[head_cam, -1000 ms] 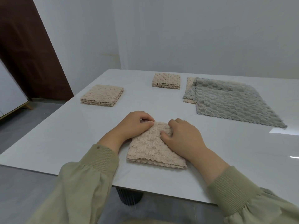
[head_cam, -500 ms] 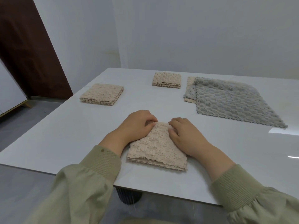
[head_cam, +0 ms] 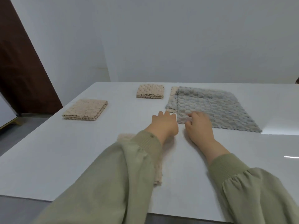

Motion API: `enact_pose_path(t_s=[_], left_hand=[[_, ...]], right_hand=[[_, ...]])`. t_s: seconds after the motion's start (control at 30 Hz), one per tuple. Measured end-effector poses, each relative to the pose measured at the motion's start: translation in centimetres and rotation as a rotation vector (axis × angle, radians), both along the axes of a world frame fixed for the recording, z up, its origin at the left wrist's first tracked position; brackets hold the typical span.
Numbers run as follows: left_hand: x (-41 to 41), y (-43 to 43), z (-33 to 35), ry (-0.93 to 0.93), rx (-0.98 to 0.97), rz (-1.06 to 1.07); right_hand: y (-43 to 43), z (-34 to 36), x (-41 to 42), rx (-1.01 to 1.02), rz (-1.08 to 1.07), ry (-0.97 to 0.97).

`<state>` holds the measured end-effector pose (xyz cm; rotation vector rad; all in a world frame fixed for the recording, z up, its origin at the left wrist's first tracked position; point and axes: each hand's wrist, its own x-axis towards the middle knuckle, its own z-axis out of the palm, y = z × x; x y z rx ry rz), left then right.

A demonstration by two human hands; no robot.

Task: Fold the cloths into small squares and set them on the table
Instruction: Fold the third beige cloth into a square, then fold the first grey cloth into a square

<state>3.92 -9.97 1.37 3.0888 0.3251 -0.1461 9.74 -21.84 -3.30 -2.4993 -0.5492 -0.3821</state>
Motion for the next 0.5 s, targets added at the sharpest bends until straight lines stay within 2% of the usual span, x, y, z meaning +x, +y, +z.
enact_pose_path(t_s=[0.1,0.27,0.37,0.5], left_hand=[[2.5,-2.8,-2.3,0.018,-0.129,0.108],[5.3,-5.5,-4.5,-0.146,-0.203,0.22],[6.7,-7.0,-4.8,-0.21,-0.206,0.238],[7.6,-7.8,-5.1,-0.242,-0.2,0.272]], right_hand=[[-1.6,-0.2,2.0,-0.141,-0.085,-0.006],[-3.9,-0.4,5.2,-0.285,-0.148,0.052],[-4.7,-0.5,6.5,-0.307,-0.118,0.116],[-6.5,-0.6,7.6,-0.343,-0.026,0.078]])
